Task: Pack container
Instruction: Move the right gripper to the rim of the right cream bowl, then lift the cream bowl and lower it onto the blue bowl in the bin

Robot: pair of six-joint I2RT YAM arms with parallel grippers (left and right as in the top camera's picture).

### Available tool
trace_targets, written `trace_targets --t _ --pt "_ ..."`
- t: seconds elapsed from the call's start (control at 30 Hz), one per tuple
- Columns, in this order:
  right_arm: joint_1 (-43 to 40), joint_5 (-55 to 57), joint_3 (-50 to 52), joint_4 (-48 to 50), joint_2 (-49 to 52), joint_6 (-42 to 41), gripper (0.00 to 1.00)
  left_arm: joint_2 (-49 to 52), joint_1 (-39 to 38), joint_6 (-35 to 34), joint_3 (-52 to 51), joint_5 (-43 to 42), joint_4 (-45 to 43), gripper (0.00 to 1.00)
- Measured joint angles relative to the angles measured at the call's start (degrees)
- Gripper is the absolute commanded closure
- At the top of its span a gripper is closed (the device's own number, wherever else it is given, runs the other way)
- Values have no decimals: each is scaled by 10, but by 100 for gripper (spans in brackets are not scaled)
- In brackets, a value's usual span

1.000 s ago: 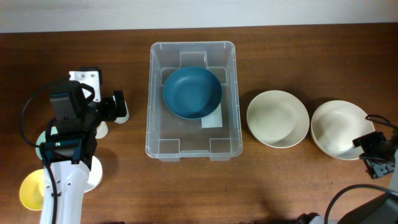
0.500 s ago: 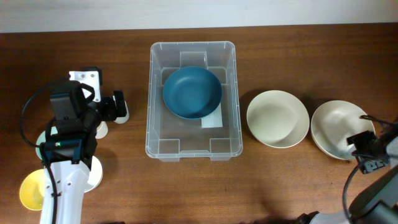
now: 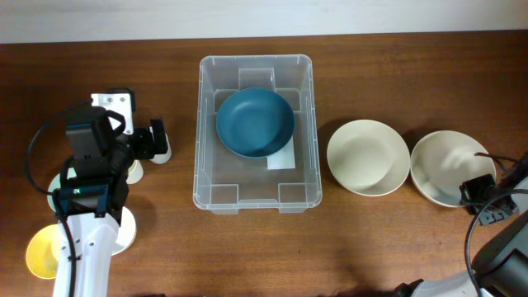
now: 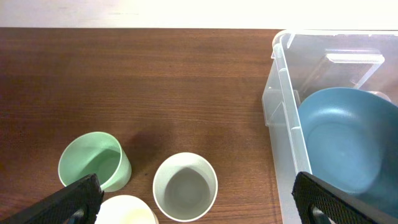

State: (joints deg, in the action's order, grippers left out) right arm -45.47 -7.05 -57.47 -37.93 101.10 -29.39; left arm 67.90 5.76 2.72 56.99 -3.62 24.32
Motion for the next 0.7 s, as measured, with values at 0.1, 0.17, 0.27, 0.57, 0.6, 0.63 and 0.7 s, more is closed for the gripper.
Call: trace_targets --t 0.1,0.17,0.27,0.57,0.6,0.63,0.7 --pt "0 -6 0 2 0 0 96 0 0 0 0 0 0 0" --pt "0 -9 -1 1 0 0 96 0 0 0 0 0 0 0" --pt "0 -15 -7 -8 0 0 96 0 0 0 0 0 -1 0" --pt "38 -19 -122 -92 -42 31 96 0 0 0 0 0 -2 0" --pt "51 -18 -144 -100 -53 38 96 0 0 0 0 0 -2 0" --pt "65 -17 -166 -111 -61 44 96 0 0 0 0 0 -2 0" --pt "99 -17 -210 -129 -76 58 96 0 0 0 0 0 -2 0"
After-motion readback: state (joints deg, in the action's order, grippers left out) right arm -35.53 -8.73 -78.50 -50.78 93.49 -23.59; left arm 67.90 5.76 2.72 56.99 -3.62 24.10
